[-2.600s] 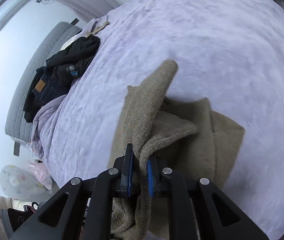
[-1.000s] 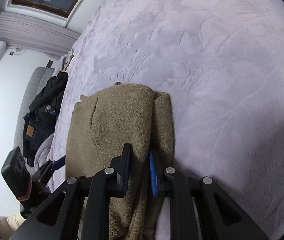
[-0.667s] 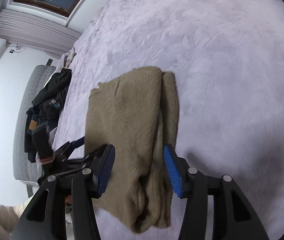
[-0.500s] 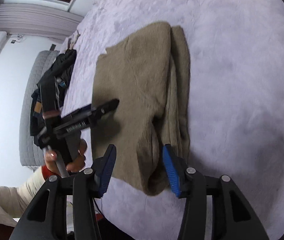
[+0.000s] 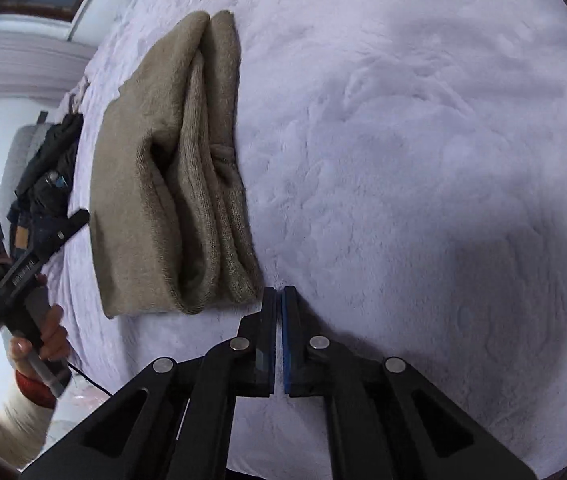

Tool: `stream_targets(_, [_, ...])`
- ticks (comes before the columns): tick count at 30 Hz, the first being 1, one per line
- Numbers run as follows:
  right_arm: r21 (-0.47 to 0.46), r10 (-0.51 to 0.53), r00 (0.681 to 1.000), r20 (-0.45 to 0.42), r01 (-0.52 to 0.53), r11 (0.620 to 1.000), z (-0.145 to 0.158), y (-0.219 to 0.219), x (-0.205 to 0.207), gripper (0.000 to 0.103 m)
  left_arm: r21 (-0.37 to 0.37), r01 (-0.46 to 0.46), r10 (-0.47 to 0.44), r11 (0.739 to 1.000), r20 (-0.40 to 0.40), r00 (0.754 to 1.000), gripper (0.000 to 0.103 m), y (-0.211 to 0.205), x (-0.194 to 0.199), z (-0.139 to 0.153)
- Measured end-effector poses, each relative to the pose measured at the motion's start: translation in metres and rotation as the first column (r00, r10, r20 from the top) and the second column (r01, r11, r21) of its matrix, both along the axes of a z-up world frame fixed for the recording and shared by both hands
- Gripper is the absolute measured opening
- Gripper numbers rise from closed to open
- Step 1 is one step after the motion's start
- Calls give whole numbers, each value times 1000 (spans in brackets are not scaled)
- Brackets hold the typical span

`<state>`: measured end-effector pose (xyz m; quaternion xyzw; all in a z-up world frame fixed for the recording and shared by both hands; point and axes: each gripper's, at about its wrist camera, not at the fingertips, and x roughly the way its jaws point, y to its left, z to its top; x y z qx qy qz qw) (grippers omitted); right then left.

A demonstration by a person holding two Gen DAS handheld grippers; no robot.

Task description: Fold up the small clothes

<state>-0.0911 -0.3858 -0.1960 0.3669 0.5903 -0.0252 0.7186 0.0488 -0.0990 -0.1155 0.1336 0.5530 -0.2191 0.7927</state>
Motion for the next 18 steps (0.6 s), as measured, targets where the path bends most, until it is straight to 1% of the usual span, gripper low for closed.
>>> stream_targets(1, [-27,-17,1000,18,18,999,9,-1,-2,9,12,-3,3,1000,-6,1000,102,0,-3,-2])
stream_targets(3, [-55,-15,999,49,18,998,27,-1,6,16,22,-6,6,1000,-16,1000,102,0,-8,-4])
stream_targets(4, [-52,-6,996,85,10,999,36,0,10,33,23,-8,8,1000,-20,1000,102,0,-10,-4])
stream_targets(5, [-34,5,992,127,0,999,45,2,18,59,21,-11,11,1000,-24,1000,102,0,-10,-3])
stream_targets(6, [-5,12,985,170,-11,1000,52,4,28,68,22,-14,14,1000,-22,1000,102,-1,-11,-3])
stream_targets(7, [14,13,980,199,-16,1000,56,5,36,70,25,-18,19,1000,-18,1000,102,0,-11,-2])
stream_targets(9, [74,13,973,232,-31,997,51,7,60,66,24,-28,28,999,-13,1000,102,0,-10,1])
stream_targets(10, [112,8,970,245,-37,993,46,8,71,51,23,-34,35,999,-12,999,102,1,-9,2])
stream_targets(11, [147,7,971,239,-43,988,38,12,82,29,25,-39,40,999,-12,999,102,2,-9,3])
stream_targets(12, [169,21,977,211,-58,984,30,17,94,17,29,-43,44,999,-11,999,102,3,-9,3])
stream_targets(13, [148,46,983,179,-73,986,25,22,100,7,32,-46,47,998,-8,999,102,4,-10,4])
stream_targets(16, [12,72,988,136,-74,997,21,25,85,6,64,-59,61,996,-27,998,102,5,-12,-5])
stream_targets(17, [-30,65,992,111,-62,998,13,22,76,6,74,-64,67,995,-39,997,102,5,-12,-10])
stream_targets(18, [-11,47,994,102,-46,999,5,17,66,6,74,-67,71,995,-57,996,102,5,-12,-14])
